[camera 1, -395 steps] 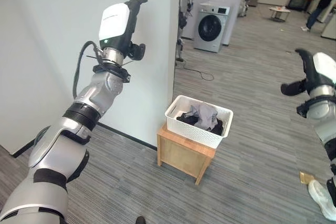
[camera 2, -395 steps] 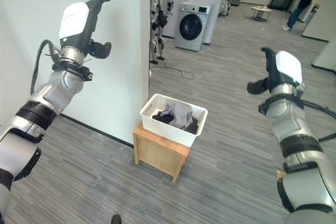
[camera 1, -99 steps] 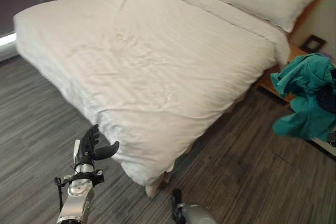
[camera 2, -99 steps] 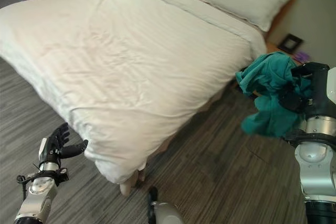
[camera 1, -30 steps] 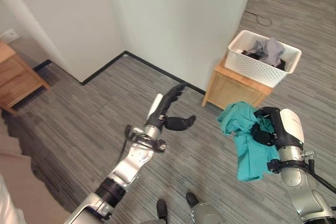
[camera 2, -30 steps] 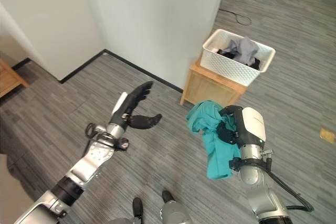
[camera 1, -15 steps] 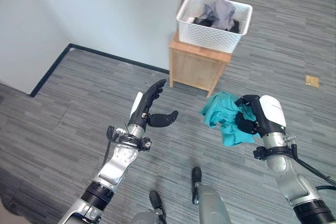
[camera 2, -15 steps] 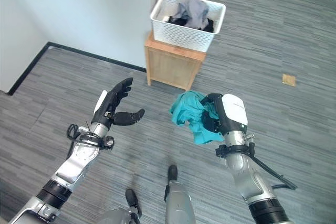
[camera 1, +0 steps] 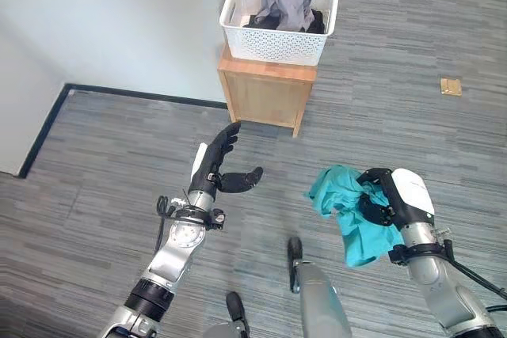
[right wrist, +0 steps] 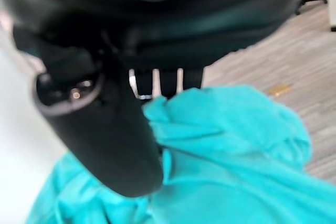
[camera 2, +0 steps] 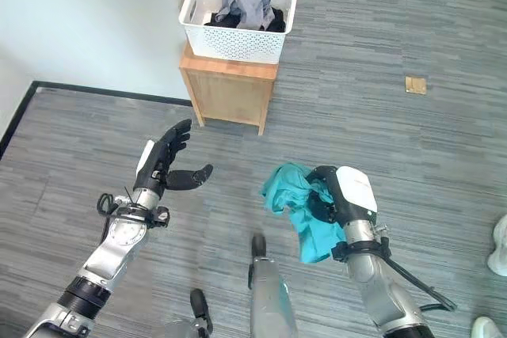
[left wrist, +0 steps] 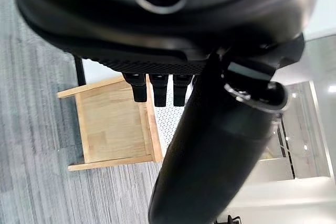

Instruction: Pick up bed clothes into laundry basket.

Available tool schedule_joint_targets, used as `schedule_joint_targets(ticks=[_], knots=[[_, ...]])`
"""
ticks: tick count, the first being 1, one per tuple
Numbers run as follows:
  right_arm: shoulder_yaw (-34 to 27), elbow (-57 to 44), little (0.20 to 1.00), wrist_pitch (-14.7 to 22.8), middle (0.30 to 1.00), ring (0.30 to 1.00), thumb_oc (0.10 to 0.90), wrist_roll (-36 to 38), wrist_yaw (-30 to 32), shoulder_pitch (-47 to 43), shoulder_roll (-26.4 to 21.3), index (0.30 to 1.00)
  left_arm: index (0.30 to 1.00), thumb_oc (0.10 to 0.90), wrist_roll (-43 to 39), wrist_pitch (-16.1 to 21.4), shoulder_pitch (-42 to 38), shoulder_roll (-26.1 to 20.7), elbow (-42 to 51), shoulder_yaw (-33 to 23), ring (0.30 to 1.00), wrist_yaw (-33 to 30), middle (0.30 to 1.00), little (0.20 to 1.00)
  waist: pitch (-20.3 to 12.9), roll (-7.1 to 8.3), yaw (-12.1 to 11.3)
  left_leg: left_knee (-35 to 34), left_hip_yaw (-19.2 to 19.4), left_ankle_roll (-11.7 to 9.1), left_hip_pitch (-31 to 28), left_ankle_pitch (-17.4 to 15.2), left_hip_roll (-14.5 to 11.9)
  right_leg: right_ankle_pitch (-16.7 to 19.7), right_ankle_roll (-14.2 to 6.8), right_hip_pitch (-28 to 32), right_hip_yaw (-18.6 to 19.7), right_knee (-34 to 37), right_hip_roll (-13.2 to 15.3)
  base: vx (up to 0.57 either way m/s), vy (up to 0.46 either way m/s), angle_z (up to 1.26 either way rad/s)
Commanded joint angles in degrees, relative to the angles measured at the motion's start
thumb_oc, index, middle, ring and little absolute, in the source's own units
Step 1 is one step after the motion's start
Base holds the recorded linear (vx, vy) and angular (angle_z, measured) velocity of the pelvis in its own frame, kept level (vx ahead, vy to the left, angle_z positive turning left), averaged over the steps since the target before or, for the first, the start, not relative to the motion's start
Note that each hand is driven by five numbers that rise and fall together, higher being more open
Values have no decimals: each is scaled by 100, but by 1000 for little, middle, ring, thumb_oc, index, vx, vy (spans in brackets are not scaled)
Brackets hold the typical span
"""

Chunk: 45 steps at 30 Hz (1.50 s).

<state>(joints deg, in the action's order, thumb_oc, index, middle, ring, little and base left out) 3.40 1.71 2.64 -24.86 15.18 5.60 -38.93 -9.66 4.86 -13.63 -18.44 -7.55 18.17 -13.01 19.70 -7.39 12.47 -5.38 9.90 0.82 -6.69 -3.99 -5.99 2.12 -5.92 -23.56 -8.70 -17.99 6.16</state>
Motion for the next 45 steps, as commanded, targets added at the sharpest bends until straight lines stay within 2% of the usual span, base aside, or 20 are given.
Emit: schedule_joint_targets(ticks=[1, 3, 4, 5, 6, 7, 8, 11, 14, 15, 19, 22, 28, 32, 35, 36, 37, 38, 41, 45], knots=[[-310, -732, 300, 452, 300, 300, 400, -109, 160, 50, -126, 300, 900, 800, -53, 683, -44, 39, 664, -225, 900, -60, 900, 900, -398, 115, 68, 574, 419, -224, -725, -1051, 672, 476, -137, 575, 21, 2218, -320, 308, -394, 7], [-319, -686, 300, 488, 300, 300, 400, -19, 20, 141, -269, 300, 900, 800, -200, 726, -27, 117, 587, -366, 900, -47, 900, 900, -422, -55, 61, 1951, 393, -732, -285, 36, 330, 123, 189, 1004, 54, 2239, -453, 378, -492, 11], [-319, -685, 300, 489, 300, 300, 400, -17, 20, 139, -272, 300, 900, 800, -201, 727, -27, 119, 586, -367, 900, -46, 900, 900, -420, -62, 71, 1976, 379, -747, -271, 28, 314, 117, 200, 1006, 42, 2238, -462, 306, -443, 24], [-349, -675, 300, 488, 300, 300, 400, 49, -18, 158, -338, 300, 900, 800, -248, 733, -35, 115, 597, -317, 900, -11, 900, 900, -332, 55, -6, 3296, 227, -865, 232, 688, 166, -171, 456, 1338, 178, 2279, -480, 193, -286, 9], [-350, -674, 300, 488, 300, 300, 400, 48, -17, 160, -340, 300, 900, 800, -248, 733, -34, 117, 598, -316, 900, -10, 900, 900, -325, 29, -5, 3321, 219, -877, 229, 659, 135, -191, 460, 1346, 168, 2269, -507, 419, -511, -16], [-296, -649, 300, 482, 300, 300, 400, 157, -15, 3, -487, 300, 900, 800, -266, 707, -98, 140, 607, -268, 900, -21, 900, 900, -172, 225, -204, 4464, 17, -864, 729, 785, 231, -385, 590, 1692, 371, 2299, -441, 315, -298, -37], [-266, -633, 300, 457, 300, 300, 400, 187, -43, -38, -514, 300, 900, 800, -248, 694, -128, 170, 593, -221, 900, -36, 900, 900, -122, 326, -273, 4694, 92, -792, 989, 668, 153, -458, 616, 1819, 433, 2299, -363, 393, -329, -40], [-272, -650, 300, 467, 300, 300, 400, 254, -75, -34, -591, 300, 900, 800, -244, 644, -208, 300, 528, -172, 900, -60, 900, 900, -70, 415, -429, 4243, 255, -641, 1523, 366, -79, -643, 591, 2099, 587, 2299, -238, 302, -61, -36], [-287, -653, 300, 524, 300, 300, 400, 262, -73, 39, -634, 300, 900, 800, -203, 620, -179, 445, 443, -103, 900, -87, 900, 900, -36, 339, -612, 2420, 192, -535, 1655, 325, 63, -796, 488, 2444, 683, 2299, -218, 403, 65, -25], [-261, -594, 300, 533, 300, 300, 400, 203, -88, 62, -689, 300, 900, 800, -176, 603, -141, 479, 401, -99, 900, -134, 900, 900, -32, 243, -723, 1207, -53, -568, 1668, 644, 241, -896, 419, 2606, 730, 2299, -227, 335, 98, -12], [-278, -486, 300, 543, 300, 300, 400, 164, -45, 57, -772, 300, 900, 800, -144, 622, -193, 565, 316, -52, 900, -173, 900, 900, 5, 191, -786, 138, -56, -690, 1871, 1168, 133, -982, 384, 2861, 736, 2299, -145, 284, 37, -32], [-282, -485, 300, 520, 300, 300, 400, 182, -47, 106, -712, 300, 900, 800, -118, 609, -239, 584, 261, -54, 900, -199, 900, 900, 61, 265, -810, 38, 89, -730, 2211, 1064, 130, -1089, 369, 3113, 830, 2292, -108, 437, -17, -3], [34, -383, 300, 405, 300, 300, 400, -149, -74, -375, -820, 300, 900, 800, -100, 584, -71, 618, 176, 56, 900, -255, 900, 900, -106, 62, -1127, 38, 21, -790, 2214, 1574, 124, -1527, 273, 3768, 1491, 2299, -211, 478, 103, -45], [154, -388, 300, 321, 300, 300, 400, -352, 8, -856, -950, 300, 900, 800, -102, 556, -195, 549, 180, 132, 900, -241, 900, 900, -397, 321, -1318, 38, 242, -483, 2039, 1417, 279, -1520, 36, 3945, 1484, 2237, 150, 532, 88, -42], [160, -400, 300, 268, 300, 300, 400, -460, 43, -998, -1002, 300, 900, 800, -142, 541, -311, 549, 146, 209, 900, -221, 900, 900, -519, 418, -1358, 38, 342, -293, 1818, 1166, 414, -1337, -245, 3576, 1396, 1326, 302, 367, 64, 7], [144, -307, 300, 136, 300, 300, 400, -581, 102, -1308, -1187, 300, 900, 800, -145, 534, -457, 568, 108, 297, 900, -226, 900, 900, -483, 445, -1280, 38, 460, -150, 1477, 905, 568, -568, -655, 2964, 1405, 112, 512, 335, 118, -9], [104, -338, 300, 100, 300, 300, 400, -605, 121, -1459, -1284, 300, 900, 800, -124, 530, -546, 552, 113, 362, 900, -241, 900, 900, -447, 450, -1214, 38, 483, -98, 1271, 797, 608, -284, -751, 2652, 1424, -422, 530, 437, 133, -10], [78, -385, 300, 76, 300, 300, 400, -637, 181, -1653, -1397, 300, 900, 800, -114, 521, -670, 574, 64, 381, 900, -264, 900, 900, -407, 390, -1189, 38, 519, -74, 1112, 687, 560, -106, -751, 2298, 1461, -859, 479, 318, 81, -21], [-158, -609, 300, 15, 300, 300, 400, -720, 263, -1951, -1734, 300, 900, 800, -101, 533, -878, 574, 32, 380, 900, -299, 900, 900, -260, 258, -1019, 38, 538, -71, 731, 428, 498, -458, -576, 1517, 1094, -1361, 572, 272, 36, -9], [-466, -1012, 300, 6, 300, 300, 400, -538, 347, -2336, -2058, 300, 900, 800, -122, 573, -904, 450, 146, 301, 900, -218, 900, 900, -219, 262, -797, 38, 514, -146, 391, 180, 479, -862, -259, 967, 686, -206, 139, 255, -88, 10]])
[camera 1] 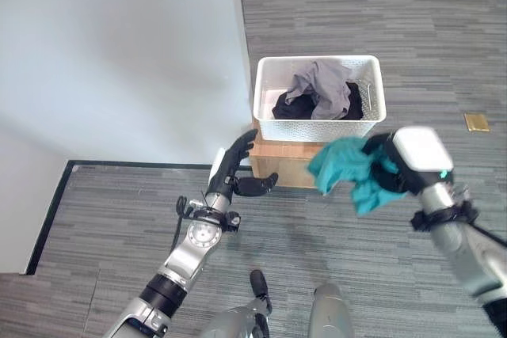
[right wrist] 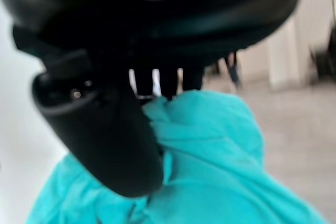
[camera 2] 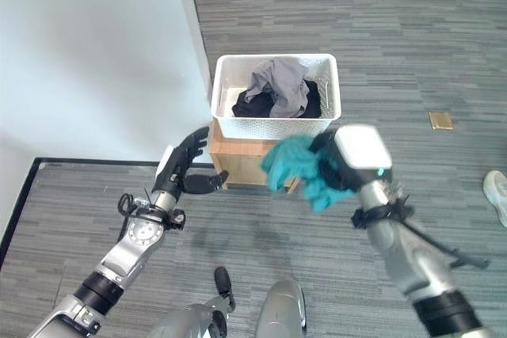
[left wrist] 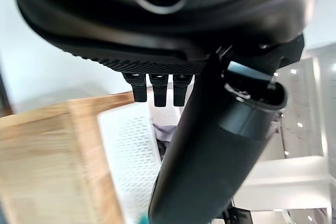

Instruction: Pick up bed clothes into laundry basket.

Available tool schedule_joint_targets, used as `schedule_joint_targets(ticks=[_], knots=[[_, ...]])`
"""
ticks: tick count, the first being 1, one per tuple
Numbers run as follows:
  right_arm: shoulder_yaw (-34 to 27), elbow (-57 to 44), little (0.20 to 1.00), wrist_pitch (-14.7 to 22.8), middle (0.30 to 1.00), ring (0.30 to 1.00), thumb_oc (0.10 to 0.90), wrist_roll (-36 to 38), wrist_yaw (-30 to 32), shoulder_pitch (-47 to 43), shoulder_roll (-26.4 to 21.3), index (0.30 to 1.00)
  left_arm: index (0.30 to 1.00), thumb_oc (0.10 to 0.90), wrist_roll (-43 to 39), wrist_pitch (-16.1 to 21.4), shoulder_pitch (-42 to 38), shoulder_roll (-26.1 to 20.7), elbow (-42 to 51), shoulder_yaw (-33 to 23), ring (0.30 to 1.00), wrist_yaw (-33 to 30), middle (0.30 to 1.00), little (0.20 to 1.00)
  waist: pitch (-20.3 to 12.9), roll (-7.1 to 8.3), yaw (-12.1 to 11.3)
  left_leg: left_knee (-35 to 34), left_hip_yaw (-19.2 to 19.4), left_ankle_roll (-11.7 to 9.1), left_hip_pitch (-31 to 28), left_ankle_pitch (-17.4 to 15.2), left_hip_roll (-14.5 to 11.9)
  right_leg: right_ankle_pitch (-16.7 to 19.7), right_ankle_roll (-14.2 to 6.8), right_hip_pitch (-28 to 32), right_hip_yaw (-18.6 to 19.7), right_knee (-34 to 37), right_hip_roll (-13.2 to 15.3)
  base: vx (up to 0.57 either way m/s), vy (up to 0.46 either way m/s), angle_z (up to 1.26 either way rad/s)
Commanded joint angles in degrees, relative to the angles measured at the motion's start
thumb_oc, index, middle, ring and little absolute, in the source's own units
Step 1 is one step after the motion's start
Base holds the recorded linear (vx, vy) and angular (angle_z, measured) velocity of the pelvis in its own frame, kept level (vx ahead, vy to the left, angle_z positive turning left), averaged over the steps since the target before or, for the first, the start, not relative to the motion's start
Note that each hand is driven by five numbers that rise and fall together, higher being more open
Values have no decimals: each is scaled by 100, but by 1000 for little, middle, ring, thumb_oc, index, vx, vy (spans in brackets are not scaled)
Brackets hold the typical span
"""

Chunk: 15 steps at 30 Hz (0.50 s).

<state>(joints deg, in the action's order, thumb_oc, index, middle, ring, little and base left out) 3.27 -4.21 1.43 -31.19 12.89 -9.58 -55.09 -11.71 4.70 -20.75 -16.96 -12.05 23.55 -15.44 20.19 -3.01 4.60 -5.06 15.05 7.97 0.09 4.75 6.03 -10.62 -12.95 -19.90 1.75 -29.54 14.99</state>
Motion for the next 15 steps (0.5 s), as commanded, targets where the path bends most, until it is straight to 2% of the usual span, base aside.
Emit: schedule_joint_targets(ticks=[1, 2, 3, 4, 7, 8, 10, 11, 12, 14, 15], knots=[[-459, -428, 300, 124, 300, 300, 400, 99, 571, -813, -446, 300, 900, 800, 81, 587, -190, 303, 600, -241, 900, 29, 900, 900, -263, -204, 3, 6, -17, -869, -299, -712, -752, 432, 449, 653, -387, 1016, -768, 277, -185, 1], [-543, -457, 300, 113, 300, 300, 400, 171, 595, -867, -569, 300, 900, 800, 68, 607, -149, 275, 620, -281, 900, 76, 900, 900, -272, -111, 65, 6, -52, -892, -447, -857, -667, 603, 502, 437, -448, 1652, -955, 193, -128, -8], [-537, -453, 300, 113, 300, 300, 400, 175, 596, -870, -572, 300, 900, 800, 66, 607, -145, 276, 623, -283, 900, 79, 900, 900, -272, -134, 75, 6, -63, -897, -453, -867, -689, 633, 504, 483, -469, 1725, -975, 370, -282, -9], [-511, -316, 300, 67, 300, 300, 400, 259, 650, -1125, -889, 300, 900, 800, 54, 635, -74, 252, 614, -284, 900, 135, 900, 900, -287, -66, 68, 6, -165, -908, -617, -1002, -604, 905, 501, 297, -538, 2216, -1128, 302, -228, 0], [-251, -28, 300, 10, 300, 300, 400, 349, 680, -1637, -1342, 300, 900, 800, 34, 654, -4, 211, 583, -289, 900, 195, 900, 900, -334, -48, 65, 6, -286, -933, -772, -1144, -549, 1157, 451, 240, -679, 2589, -1132, 274, -188, 23], [359, 519, 300, -9, 300, 300, 400, 591, 642, -2391, -1855, 300, 900, 800, 117, 644, 31, 173, 484, -179, 900, 315, 900, 900, -503, -37, 3, 6, -321, -933, -944, -1342, -497, 1313, 508, 537, -867, 3123, -1091, 400, -316, 23], [947, 880, 300, -13, 300, 300, 400, 791, 506, -3087, -2114, 300, 900, 800, 32, 643, 94, 152, 494, -108, 900, 324, 900, 900, -561, -62, -64, 186, -370, -1021, -1103, -1281, -566, 1349, 600, 830, -855, 3262, -1127, 303, -311, 37], [1487, 1054, 300, 14, 300, 300, 400, 871, 489, -3702, -2331, 300, 900, 800, -22, 655, 129, 147, 495, -154, 900, 346, 900, 900, -564, -35, -94, 791, -336, -1102, -883, -1332, -627, 1298, 618, 1104, -918, 3426, -1061, 215, -262, 59], [1735, 1156, 300, -3, 300, 300, 400, 938, 378, -3962, -2409, 300, 900, 800, -73, 666, 144, 153, 474, -133, 900, 383, 900, 900, -554, -50, -154, 1267, -331, -1240, -701, -1224, -711, 1190, 667, 1317, -961, 3454, -1060, 194, -284, 64], [2295, 1379, 300, 3, 300, 300, 400, 983, 284, -4540, -2576, 300, 900, 800, -213, 687, 171, 188, 449, -144, 900, 423, 900, 900, -491, -45, -223, 2473, -370, -1504, -216, -708, -901, 956, 814, 1649, -1084, 3454, -1010, 211, -260, 41], [2641, 1515, 300, -19, 300, 300, 400, 984, 238, -4888, -2635, 300, 900, 800, -272, 699, 195, 198, 457, -116, 900, 439, 900, 900, -422, 9, -276, 3168, -376, -1677, 98, -390, -969, 867, 921, 1797, -1114, 3454, -969, 219, -234, 27]])
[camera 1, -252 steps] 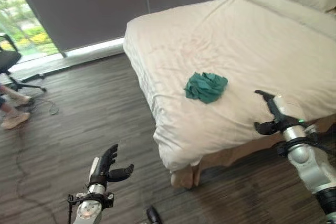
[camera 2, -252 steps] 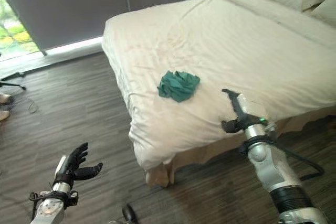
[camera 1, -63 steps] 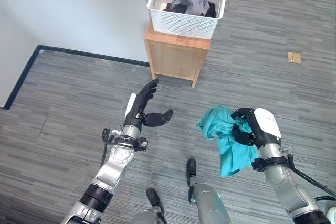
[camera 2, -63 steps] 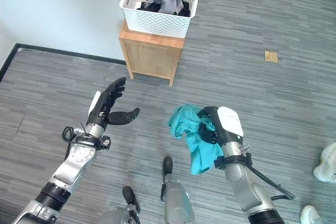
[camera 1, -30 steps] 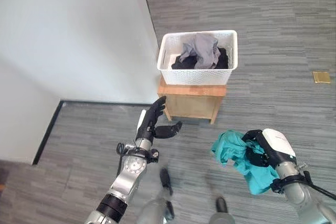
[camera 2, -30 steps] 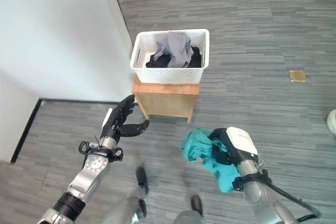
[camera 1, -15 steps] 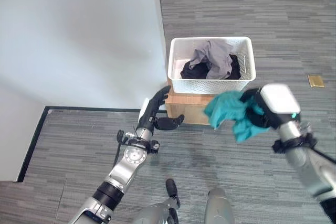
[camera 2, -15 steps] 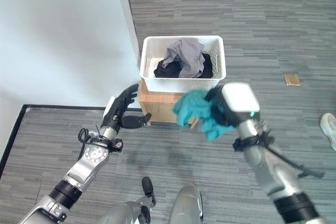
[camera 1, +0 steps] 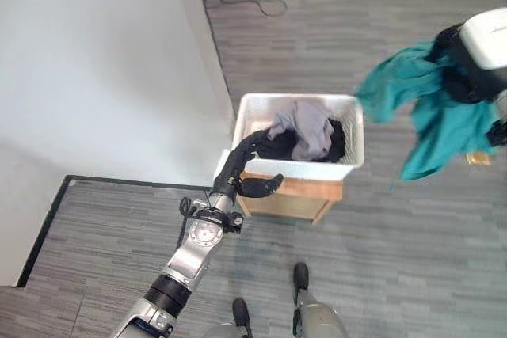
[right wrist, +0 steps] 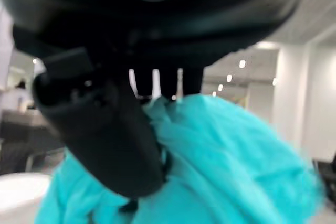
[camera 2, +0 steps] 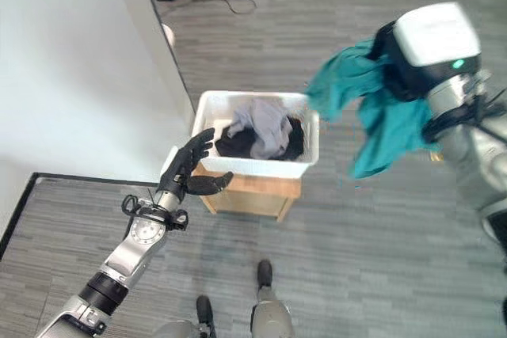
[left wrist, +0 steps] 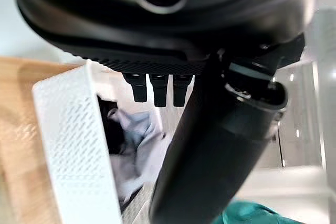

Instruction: Pick up bed clothes into laundry basket.

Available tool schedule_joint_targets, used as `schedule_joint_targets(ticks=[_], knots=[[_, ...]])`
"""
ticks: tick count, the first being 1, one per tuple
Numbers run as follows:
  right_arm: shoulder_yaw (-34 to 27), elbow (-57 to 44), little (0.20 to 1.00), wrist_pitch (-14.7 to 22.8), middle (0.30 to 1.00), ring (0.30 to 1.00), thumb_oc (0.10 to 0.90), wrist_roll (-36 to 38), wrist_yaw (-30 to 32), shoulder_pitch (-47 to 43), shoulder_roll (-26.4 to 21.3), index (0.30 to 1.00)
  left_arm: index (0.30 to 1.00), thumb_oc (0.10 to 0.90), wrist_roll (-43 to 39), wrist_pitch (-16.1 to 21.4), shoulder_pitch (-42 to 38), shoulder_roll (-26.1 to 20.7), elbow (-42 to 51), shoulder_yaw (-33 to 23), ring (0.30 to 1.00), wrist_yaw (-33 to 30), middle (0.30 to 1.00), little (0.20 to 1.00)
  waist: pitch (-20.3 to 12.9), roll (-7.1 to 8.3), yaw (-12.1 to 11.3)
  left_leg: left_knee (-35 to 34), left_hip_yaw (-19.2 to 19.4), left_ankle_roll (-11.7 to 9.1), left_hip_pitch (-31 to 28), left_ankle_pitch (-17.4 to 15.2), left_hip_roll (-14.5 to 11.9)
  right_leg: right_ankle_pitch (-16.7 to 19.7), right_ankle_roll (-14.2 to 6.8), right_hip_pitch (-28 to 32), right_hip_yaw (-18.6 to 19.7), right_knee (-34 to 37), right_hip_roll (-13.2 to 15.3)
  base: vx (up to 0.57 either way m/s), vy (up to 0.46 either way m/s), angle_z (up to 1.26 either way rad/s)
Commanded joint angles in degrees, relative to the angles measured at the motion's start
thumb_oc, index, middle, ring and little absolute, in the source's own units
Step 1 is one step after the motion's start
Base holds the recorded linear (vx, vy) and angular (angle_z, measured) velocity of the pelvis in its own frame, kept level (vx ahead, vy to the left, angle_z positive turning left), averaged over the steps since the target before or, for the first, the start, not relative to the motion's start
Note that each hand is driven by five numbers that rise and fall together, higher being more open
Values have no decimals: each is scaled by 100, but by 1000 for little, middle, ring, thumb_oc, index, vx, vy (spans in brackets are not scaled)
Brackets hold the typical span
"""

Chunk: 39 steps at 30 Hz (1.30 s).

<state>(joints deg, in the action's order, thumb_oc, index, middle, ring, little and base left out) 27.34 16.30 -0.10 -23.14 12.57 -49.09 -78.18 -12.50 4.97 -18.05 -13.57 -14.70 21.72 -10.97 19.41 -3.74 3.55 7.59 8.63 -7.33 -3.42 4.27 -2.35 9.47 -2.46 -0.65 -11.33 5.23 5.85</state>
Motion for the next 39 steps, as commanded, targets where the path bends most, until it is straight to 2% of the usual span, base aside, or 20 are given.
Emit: schedule_joint_targets(ticks=[1, 2, 3, 4, 5, 6, 7, 9, 10, 12, 13, 17, 21, 24, 25, 29, 34, 39], knots=[[689, -365, 300, 75, 300, 300, 400, 195, 201, -1440, -339, 300, 900, 800, -194, 660, -89, -141, 696, 96, 900, 12, 900, 900, -302, 167, -218, 2437, 294, -227, 764, -148, -148, -1214, -56, -48, 179, -23, 19, 182, -203, 25], [854, -353, 300, 67, 300, 300, 400, 191, 174, -1602, -356, 300, 900, 800, -179, 662, -83, -152, 729, 91, 900, 0, 900, 900, -275, 223, -248, 2649, 346, -231, 915, -120, -191, -1267, -36, 30, 180, -23, 43, 172, -148, 22], [1294, -128, 300, 80, 300, 300, 400, 201, 140, -1985, -346, 300, 900, 800, -152, 663, -101, -144, 721, 123, 900, 5, 900, 900, -224, 230, -293, 2757, 391, -216, 1081, -138, -257, -1310, -8, 122, 177, -23, 62, 222, -60, 33], [1903, 164, 300, 75, 300, 300, 400, 218, 67, -2571, -292, 300, 900, 800, -172, 684, -151, -124, 684, 125, 900, -11, 900, 900, -173, 205, -330, 2407, 434, -187, 1197, -146, -462, -1403, -47, 253, 110, -23, 152, 236, 49, 29], [2019, 182, 300, 85, 300, 300, 400, 202, 66, -2616, -303, 300, 900, 800, -174, 673, -166, -106, 686, 104, 900, -33, 900, 900, -185, 160, -337, 1883, 414, -154, 1180, -175, -608, -1421, -97, 260, 85, -23, 175, 183, 80, 30], [2086, 194, 300, 87, 300, 300, 400, 207, 68, -2677, -300, 300, 900, 800, -173, 672, -163, -90, 686, 98, 900, -34, 900, 900, -177, 157, -332, 1825, 426, -154, 1131, -161, -589, -1430, -102, 279, 86, -23, 188, 346, 270, 12], [2167, 83, 300, 183, 300, 300, 400, 69, 23, -2657, -323, 300, 900, 800, -156, 666, -130, 9, 605, 88, 900, -42, 900, 900, -273, -86, -334, -410, 288, -100, 845, -77, -648, -1567, -279, 350, 89, -23, 127, 287, 209, 11], [2184, 83, 300, 183, 300, 300, 400, 68, 22, -2669, -326, 300, 900, 800, -155, 670, -129, 19, 600, 89, 900, -42, 900, 900, -265, -84, -339, -550, 308, -98, 756, -8, -624, -1575, -284, 370, 94, -23, 138, 167, 130, 9], [2259, 131, 300, 208, 300, 300, 400, -95, -25, -2697, -315, 300, 900, 800, -82, 692, -94, 24, 581, 104, 900, -80, 900, 900, -297, -308, -279, -1250, 133, -94, 390, 55, -617, -1609, -350, 347, 36, -23, 71, 12, 68, -25], [2143, -3, 300, 196, 300, 300, 400, -21, 47, -2723, -322, 300, 900, 800, -109, 703, -255, 53, 588, 146, 900, -137, 900, 900, -261, -350, -139, -1259, 193, -79, 412, 36, -598, -1502, -336, 253, 24, -23, 125, 20, 108, -21], [1880, -190, 300, 218, 300, 300, 400, -25, 132, -2513, -226, 300, 900, 800, -66, 710, -365, 79, 540, 96, 900, -202, 900, 900, -274, -328, -96, -1259, 235, -37, 392, -40, -531, -1399, -324, 211, 88, -23, 169, 65, 94, 12], [1542, -396, 300, 205, 300, 300, 400, -124, 175, -2207, -57, 300, 900, 800, -24, 707, -455, 39, 449, 141, 900, -249, 900, 900, -274, -228, -174, -1259, 296, -7, 393, -84, -490, -1299, -364, 136, 173, -23, 220, 72, 46, 4], [1587, -452, 300, 167, 300, 300, 400, -172, 167, -2271, 65, 300, 900, 800, -11, 697, -545, 21, 360, 195, 900, -288, 900, 900, -194, -83, -244, -1259, 371, 14, 489, -92, -470, -1203, -440, -67, 191, -23, 274, 25, 27, 3], [1743, -384, 300, 146, 300, 300, 400, -173, 202, -2509, 145, 300, 900, 800, 13, 703, -613, 6, 308, 219, 900, -300, 900, 900, -166, -39, -269, -1259, 385, 25, 585, -98, -457, -1163, -468, -198, 223, -23, 297, -2, 18, -1], [1893, -313, 300, 107, 300, 300, 400, -163, 278, -2804, 238, 300, 900, 800, 18, 724, -658, -27, 301, 228, 900, -325, 900, 900, -73, 33, -324, -1259, 411, 18, 727, -81, -453, -1102, -506, -351, 212, -23, 338, -1, 46, 0], [2017, -258, 300, 72, 300, 300, 400, -181, 303, -2980, 266, 300, 900, 800, -1, 721, -697, -25, 299, 206, 900, -339, 900, 900, -30, 79, -347, -1259, 398, 12, 855, -57, -449, -1051, -529, -466, 212, -23, 359, -13, 27, 2], [1702, -311, 300, -41, 300, 300, 400, -197, 474, -2829, 244, 300, 900, 800, 51, 716, -963, -30, 193, 172, 900, -479, 900, 900, 244, 234, -361, -1259, 392, 18, 1184, -15, -440, -909, -572, -798, 237, -23, 412, -7, 2, 0], [1635, -227, 300, -115, 300, 300, 400, -258, 594, -2802, 273, 300, 900, 800, 125, 696, -1219, -49, 121, 215, 900, -631, 900, 900, 490, 328, -374, -1259, 420, 22, 1359, 28, -457, -820, -598, -996, 273, -23, 435, 0, 0, 0]])
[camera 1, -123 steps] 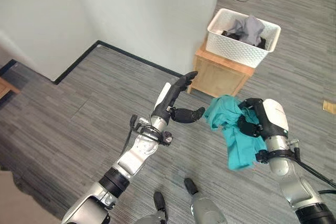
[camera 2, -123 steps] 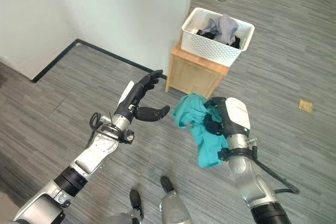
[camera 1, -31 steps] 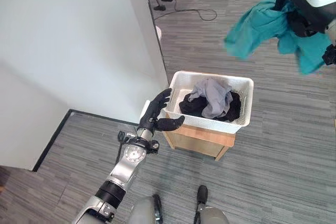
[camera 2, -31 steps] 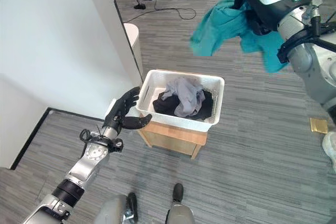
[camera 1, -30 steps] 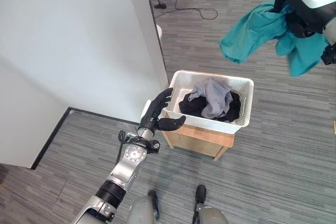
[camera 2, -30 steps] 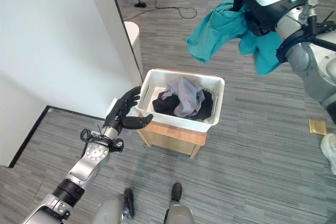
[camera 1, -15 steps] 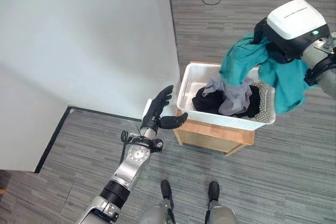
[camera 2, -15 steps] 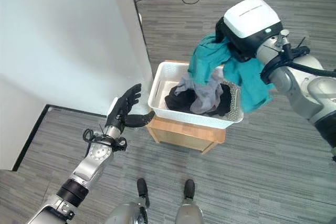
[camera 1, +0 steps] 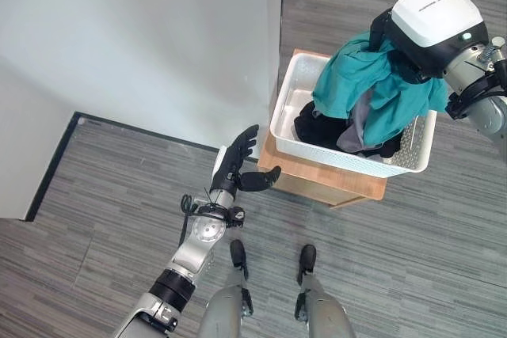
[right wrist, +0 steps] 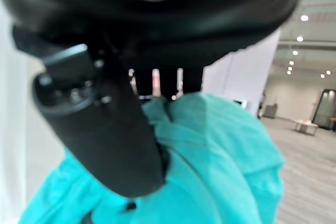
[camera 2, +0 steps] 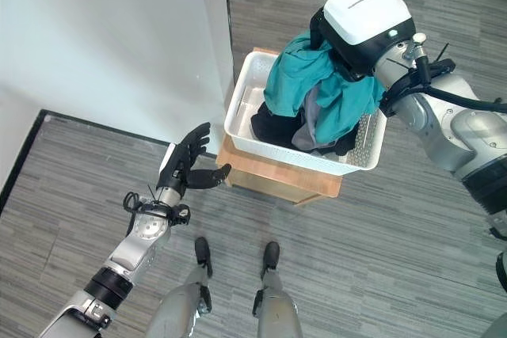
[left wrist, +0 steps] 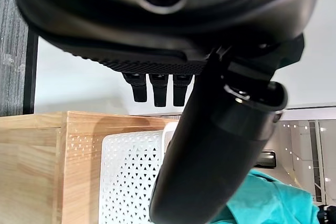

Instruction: Pick up bed clothes into laundry basket.

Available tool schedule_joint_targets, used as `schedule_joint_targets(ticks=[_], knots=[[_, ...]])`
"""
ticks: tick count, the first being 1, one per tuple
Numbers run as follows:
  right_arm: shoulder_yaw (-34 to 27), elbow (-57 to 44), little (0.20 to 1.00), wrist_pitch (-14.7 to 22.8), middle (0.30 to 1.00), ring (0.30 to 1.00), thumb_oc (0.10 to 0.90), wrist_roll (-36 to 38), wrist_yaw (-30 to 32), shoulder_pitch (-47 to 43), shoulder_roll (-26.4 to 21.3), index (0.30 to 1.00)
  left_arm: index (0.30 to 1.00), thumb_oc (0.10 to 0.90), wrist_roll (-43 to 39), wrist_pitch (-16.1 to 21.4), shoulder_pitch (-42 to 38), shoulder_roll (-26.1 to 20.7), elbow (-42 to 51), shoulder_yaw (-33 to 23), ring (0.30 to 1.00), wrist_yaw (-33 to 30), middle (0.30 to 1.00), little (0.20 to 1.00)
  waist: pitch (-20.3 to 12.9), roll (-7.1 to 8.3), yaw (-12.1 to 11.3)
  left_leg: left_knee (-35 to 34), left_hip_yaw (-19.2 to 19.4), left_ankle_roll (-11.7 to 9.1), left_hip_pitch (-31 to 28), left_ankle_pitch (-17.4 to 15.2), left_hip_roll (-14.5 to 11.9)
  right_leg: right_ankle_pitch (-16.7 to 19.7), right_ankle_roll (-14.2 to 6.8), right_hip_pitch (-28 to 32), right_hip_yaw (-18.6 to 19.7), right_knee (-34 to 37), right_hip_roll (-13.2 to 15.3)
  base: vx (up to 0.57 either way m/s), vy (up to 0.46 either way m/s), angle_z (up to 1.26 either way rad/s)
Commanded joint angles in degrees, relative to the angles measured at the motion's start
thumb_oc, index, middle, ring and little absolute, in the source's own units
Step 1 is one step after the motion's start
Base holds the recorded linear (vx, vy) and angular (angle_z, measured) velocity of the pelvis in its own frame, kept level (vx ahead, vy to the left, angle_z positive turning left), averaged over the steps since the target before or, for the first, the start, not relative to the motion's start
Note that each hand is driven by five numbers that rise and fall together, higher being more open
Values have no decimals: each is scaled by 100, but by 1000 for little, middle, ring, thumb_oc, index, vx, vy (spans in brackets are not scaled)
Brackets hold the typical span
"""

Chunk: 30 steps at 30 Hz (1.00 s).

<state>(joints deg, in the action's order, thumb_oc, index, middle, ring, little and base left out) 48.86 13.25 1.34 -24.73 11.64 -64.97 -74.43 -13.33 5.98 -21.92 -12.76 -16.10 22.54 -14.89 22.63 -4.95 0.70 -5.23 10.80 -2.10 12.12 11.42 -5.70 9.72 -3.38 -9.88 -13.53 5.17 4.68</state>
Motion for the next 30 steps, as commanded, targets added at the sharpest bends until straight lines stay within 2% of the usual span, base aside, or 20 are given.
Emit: schedule_joint_targets(ticks=[1, 7, 11, 12, 13, 24, 27, 30], knots=[[-510, 119, 300, -282, 300, 300, 400, -97, 690, -1213, -96, 300, 900, 800, 236, 580, -864, -130, 254, 142, 900, -262, 900, 900, 214, 467, -87, 23, 218, -507, -159, -671, -136, -835, -511, -97, 492, -17, 555, 0, 0, 0], [-279, 552, 300, -333, 300, 300, 400, -92, 787, -1396, 109, 300, 900, 800, 289, 555, -1150, -115, 122, 215, 900, -377, 900, 900, 466, 591, -121, 23, 247, -558, 84, -580, -226, -762, -552, -340, 452, -17, 534, -16, 2, -5], [-730, 636, 300, -445, 300, 300, 400, -82, 909, -1045, 387, 300, 900, 800, 213, 548, -1309, -31, 13, 98, 900, -492, 900, 900, 622, 656, -135, 23, 191, -606, 304, -511, -273, -721, -571, -517, 405, -17, 534, -9, -2, 0], [-780, 672, 451, -488, 451, 451, 500, -118, 914, -1001, 452, 451, 900, 800, 194, 544, -1339, -21, -16, 74, 900, -505, 900, 900, 645, 661, -145, 23, 182, -600, 319, -507, -268, -714, -568, -530, 410, -17, 536, -22, -1, 5], [-845, 722, 900, -530, 900, 900, 800, -158, 922, -955, 516, 900, 900, 800, 180, 537, -1369, -23, -51, 53, 900, -512, 900, 900, 654, 670, -151, 23, 176, -593, 328, -508, -257, -709, -565, -536, 411, -17, 538, -15, 5, 6], [-1010, 790, 900, -613, 900, 900, 800, -220, 1110, -1145, 707, 900, 900, 800, 231, 556, -1398, -148, -40, -137, 900, -649, 900, 900, 532, 696, -196, 23, 136, -502, 145, -655, -126, -723, -573, -375, 488, -17, 591, -6, 3, 4], [-1275, 508, 900, -610, 900, 900, 800, -213, 1206, -1038, 722, 900, 900, 800, 284, 533, -1392, -162, -3, -208, 900, -655, 900, 900, 380, 669, -162, 23, 161, -461, -6, -755, -79, -752, -589, -281, 538, -17, 618, 13, 3, 0], [-1828, 78, 900, -594, 900, 900, 800, -263, 1255, -476, 726, 900, 900, 800, 313, 518, -1323, -143, 68, -275, 900, -633, 900, 900, 241, 614, -106, 23, 195, -419, -169, -840, -34, -789, -604, -164, 594, -17, 631, 41, 2, -2]])
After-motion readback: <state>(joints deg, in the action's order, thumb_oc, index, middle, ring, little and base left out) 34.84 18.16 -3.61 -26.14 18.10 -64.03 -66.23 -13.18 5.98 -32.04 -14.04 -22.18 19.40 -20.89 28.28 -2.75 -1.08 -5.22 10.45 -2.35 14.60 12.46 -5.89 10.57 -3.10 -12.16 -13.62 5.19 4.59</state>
